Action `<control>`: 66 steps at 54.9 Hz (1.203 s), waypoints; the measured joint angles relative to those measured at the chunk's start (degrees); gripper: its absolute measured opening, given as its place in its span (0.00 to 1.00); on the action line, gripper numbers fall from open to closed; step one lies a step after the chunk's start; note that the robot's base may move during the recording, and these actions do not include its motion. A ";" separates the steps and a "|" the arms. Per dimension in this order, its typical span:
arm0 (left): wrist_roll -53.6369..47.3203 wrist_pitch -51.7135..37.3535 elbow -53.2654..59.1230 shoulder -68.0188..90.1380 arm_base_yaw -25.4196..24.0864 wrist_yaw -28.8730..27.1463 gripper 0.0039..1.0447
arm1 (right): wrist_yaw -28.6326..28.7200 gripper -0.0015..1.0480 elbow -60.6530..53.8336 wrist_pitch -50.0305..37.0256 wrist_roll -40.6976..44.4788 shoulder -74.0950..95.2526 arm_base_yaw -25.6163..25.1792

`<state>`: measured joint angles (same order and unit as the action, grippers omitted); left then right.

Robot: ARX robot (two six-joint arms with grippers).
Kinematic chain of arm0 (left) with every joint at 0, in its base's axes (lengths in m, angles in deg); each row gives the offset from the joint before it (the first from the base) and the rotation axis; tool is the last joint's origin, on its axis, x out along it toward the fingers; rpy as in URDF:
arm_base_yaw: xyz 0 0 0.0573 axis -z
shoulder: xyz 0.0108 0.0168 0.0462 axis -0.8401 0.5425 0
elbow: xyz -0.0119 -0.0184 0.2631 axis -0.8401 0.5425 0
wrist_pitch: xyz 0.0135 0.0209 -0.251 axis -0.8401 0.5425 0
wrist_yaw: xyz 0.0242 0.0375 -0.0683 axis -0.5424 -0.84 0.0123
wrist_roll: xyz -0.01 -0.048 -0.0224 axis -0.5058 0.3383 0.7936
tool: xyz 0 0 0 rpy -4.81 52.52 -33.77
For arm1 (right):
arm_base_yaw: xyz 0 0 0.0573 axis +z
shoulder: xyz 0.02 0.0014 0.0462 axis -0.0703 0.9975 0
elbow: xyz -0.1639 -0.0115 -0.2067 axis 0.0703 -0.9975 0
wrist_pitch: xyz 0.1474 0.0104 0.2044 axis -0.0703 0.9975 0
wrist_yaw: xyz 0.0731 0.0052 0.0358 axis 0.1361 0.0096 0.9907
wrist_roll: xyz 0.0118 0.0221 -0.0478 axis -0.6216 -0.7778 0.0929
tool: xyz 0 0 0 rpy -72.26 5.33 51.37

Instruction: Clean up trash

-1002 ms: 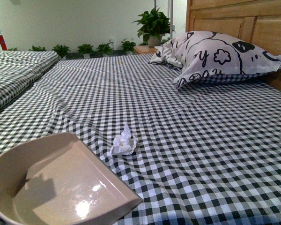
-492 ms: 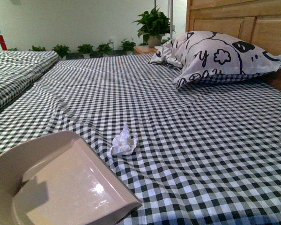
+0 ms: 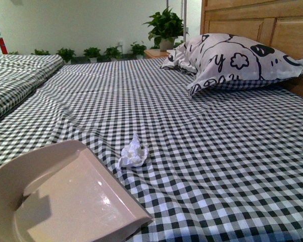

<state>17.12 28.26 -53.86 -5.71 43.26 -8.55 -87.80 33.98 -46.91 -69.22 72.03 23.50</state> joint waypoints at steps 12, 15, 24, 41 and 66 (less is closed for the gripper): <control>-0.02 0.00 0.00 0.00 -0.04 -0.04 0.26 | -0.59 0.19 8.17 16.00 -8.55 9.90 -1.73; -0.04 0.00 0.00 0.00 -0.07 -0.04 0.26 | 3.96 0.19 10.84 16.55 -9.33 15.34 -3.02; -0.07 -0.02 0.00 0.00 -0.07 -0.04 0.26 | 16.98 0.19 19.82 10.19 -7.80 33.44 -4.90; -0.17 -0.02 0.00 0.00 -0.07 -0.04 0.26 | 29.73 0.19 42.03 5.20 1.22 70.97 -4.11; -0.22 -0.02 0.00 0.00 -0.07 -0.04 0.26 | 30.58 0.19 44.44 0.77 10.10 84.19 -2.23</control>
<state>16.90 28.23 -53.86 -5.71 43.19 -8.59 -57.22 78.41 -46.14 -59.12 156.22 21.27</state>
